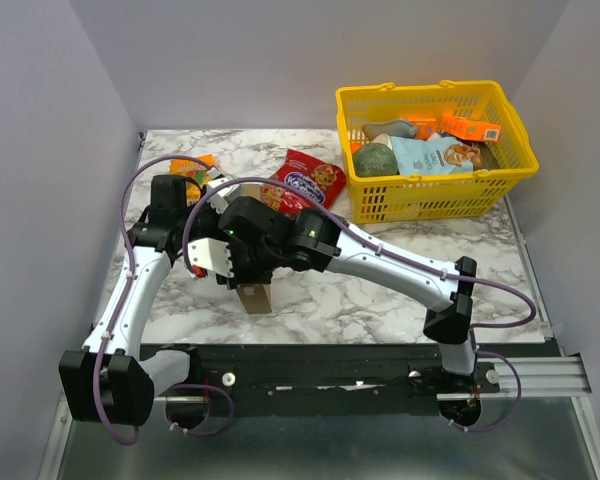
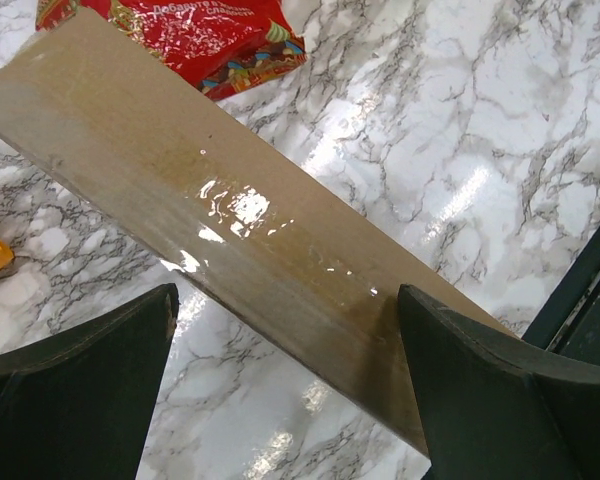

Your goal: Unpack the express box

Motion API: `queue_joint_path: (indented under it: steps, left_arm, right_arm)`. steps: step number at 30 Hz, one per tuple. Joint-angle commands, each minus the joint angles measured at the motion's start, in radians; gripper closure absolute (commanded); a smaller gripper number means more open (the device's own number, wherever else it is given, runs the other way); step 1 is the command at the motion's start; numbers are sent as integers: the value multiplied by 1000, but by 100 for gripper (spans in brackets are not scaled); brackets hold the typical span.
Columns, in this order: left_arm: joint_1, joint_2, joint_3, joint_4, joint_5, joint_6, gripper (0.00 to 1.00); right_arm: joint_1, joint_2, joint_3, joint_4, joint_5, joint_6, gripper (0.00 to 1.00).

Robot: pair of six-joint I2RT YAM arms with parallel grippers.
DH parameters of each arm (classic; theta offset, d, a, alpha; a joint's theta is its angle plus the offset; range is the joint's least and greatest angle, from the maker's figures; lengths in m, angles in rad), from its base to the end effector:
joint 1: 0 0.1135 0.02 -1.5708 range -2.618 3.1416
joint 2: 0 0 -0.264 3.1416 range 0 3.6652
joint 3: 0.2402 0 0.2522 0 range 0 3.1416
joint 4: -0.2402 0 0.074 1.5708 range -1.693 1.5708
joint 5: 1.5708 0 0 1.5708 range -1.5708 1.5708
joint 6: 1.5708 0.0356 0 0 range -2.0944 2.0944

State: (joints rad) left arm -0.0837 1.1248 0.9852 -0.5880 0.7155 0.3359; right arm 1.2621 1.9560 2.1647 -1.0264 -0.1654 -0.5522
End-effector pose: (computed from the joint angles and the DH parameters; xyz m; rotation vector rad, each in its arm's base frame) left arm 0.2296 -0.0427 0.3099 0.7973 2.0200 -0.6735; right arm 0.1223 0.4029 0.3880 -1.9710 1.4398 0.5248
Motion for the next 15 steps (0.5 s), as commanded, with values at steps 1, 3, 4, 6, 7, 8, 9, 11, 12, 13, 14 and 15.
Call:
queue_joint_path:
  steps: [1, 3, 4, 6, 7, 8, 9, 11, 12, 13, 14, 15]
  left_arm:
    - [-21, 18, -3, -67, 36, 74, 1]
    - [-25, 21, -19, -58, 33, 77, 1]
    - [-28, 23, -22, -55, 29, 77, 1]
    - [-33, 29, -32, -49, 25, 78, 1]
    - [-36, 33, -36, -46, 24, 80, 1]
    - [-37, 38, -37, -45, 21, 84, 1]
    - [-45, 39, -42, -45, 21, 89, 1]
    - [-54, 47, -46, -44, 4, 107, 1]
    - [-62, 47, -49, -42, -2, 114, 1]
    - [-67, 49, -52, -41, -8, 126, 1]
    - [-70, 49, -54, -39, -14, 132, 1]
    - [-74, 50, -59, -38, -21, 137, 1]
  right_arm:
    - [7, 24, 44, -66, 26, -67, 100]
    - [0, 6, 18, -76, 40, -84, 99]
    - [-3, -2, -6, -86, 43, -89, 100]
    - [-6, -17, -20, -122, 50, -89, 99]
    - [-7, -20, -22, -136, 55, -75, 100]
    - [-12, -16, -5, -155, 52, -66, 100]
    - [-15, -12, 10, -193, 47, -58, 100]
    - [-20, -6, 36, -221, 46, -41, 100]
    - [-23, -6, 40, -233, 53, -41, 100]
    - [-24, -6, 43, -238, 70, -52, 100]
    - [-33, -6, 49, -244, 76, -60, 99]
    - [-38, -6, 66, -260, 78, -67, 100]
